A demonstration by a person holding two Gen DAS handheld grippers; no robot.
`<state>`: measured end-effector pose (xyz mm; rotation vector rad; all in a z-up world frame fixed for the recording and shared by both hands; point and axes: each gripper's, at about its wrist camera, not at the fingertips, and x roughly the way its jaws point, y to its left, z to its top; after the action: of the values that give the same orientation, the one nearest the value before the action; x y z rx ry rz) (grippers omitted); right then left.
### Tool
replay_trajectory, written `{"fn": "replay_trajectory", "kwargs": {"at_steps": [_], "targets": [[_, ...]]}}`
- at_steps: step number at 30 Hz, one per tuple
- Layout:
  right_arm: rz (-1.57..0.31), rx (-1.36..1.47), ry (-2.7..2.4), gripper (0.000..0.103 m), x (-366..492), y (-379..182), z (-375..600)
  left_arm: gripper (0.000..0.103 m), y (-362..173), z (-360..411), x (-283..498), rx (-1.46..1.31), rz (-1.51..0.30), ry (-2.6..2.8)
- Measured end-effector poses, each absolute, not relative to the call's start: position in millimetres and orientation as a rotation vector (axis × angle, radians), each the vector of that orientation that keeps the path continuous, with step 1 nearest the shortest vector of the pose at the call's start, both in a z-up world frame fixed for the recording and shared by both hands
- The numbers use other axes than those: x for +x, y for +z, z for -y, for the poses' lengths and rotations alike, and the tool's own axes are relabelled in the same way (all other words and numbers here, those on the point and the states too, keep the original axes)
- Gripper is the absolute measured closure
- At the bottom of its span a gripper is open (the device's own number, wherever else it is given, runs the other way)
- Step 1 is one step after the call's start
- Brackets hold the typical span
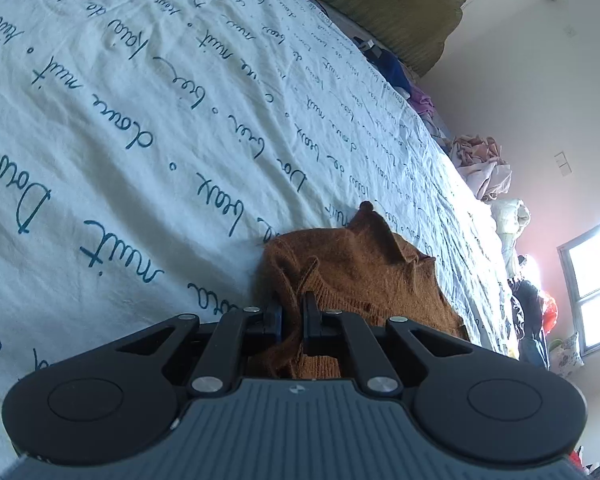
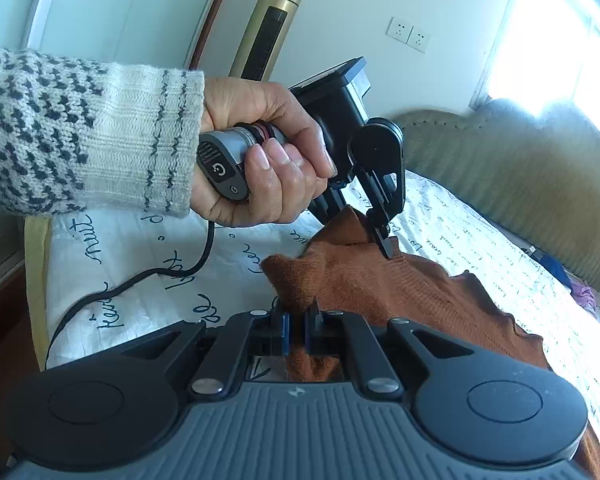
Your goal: Fold small clothes
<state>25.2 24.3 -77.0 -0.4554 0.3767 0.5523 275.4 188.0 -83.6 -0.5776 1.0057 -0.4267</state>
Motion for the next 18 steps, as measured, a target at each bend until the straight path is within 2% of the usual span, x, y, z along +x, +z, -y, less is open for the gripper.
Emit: {"fn": "replay_trajectory", "kwargs": {"at_steps": [8,18], "targets": [[-0.351,-0.315,0.49,0.097,31.2,-45.9,24.1,0.094,-49.2,-141.2,282.9,-0.585,-0.97,-0.496],[-0.335,-0.088,0.319,0.097,33.7,-23.5,144.2,0.094,-36.8,-21.3,293.1,-0.555,-1.008,-0.594]]}}
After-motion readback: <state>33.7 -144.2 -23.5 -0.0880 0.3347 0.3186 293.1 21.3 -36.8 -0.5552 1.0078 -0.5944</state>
